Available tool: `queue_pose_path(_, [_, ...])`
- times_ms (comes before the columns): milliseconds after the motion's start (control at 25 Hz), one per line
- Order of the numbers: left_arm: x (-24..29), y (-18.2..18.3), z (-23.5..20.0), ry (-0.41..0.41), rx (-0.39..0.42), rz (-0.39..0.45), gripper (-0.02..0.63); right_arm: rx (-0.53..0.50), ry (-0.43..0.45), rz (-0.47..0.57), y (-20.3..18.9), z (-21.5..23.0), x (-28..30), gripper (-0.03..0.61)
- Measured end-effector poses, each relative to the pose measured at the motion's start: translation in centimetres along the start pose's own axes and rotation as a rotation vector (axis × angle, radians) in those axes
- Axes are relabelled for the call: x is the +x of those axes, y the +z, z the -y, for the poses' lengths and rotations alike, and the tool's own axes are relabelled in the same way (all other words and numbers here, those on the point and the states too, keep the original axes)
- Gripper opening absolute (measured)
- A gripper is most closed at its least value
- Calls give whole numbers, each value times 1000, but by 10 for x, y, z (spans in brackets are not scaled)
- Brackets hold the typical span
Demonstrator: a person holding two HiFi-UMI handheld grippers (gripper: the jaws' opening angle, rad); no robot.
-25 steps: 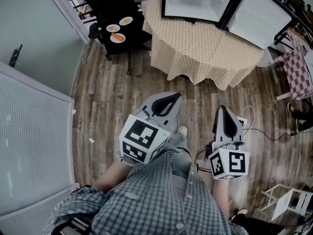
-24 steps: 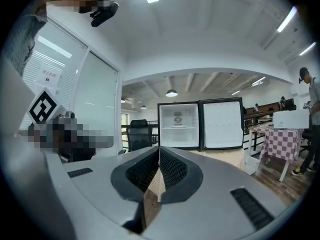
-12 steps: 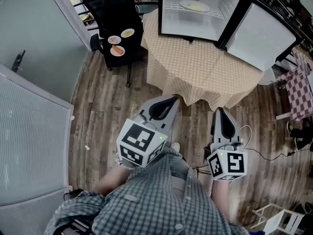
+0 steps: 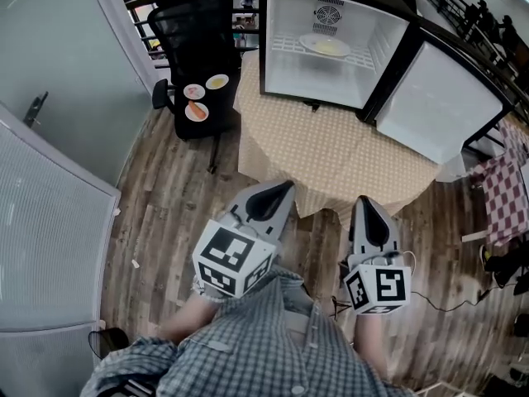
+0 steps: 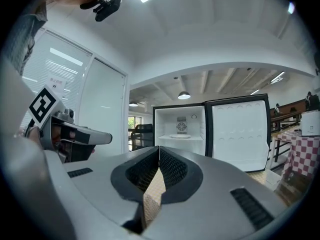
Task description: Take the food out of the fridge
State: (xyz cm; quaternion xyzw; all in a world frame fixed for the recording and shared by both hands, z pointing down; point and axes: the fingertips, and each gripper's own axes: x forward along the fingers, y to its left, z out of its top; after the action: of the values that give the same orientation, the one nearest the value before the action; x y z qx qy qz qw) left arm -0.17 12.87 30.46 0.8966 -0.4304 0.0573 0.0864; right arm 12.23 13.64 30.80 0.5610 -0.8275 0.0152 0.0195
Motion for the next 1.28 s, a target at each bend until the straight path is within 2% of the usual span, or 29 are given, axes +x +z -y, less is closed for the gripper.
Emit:
queue_pose_path(120, [15,2,5,3,-12,1,6,-13,21,2,-2,10,9,11])
queue_pose_path(360, [33,10,7,20,21,-8,6,-28,45,4,-5,19,23,11])
queue_pose_path(640, [49,15,-10,43,42,-24,6,-26,24,-10,-14,29,34,11])
queue_pose_path(880, [79,16,-23,-1,35,-38,6,16,-20,-37,-23,50,58,11])
queue_pose_path(1280, [144,38,-68,-53,-1,-32,6,59,-63,-51,-14,85,123,11])
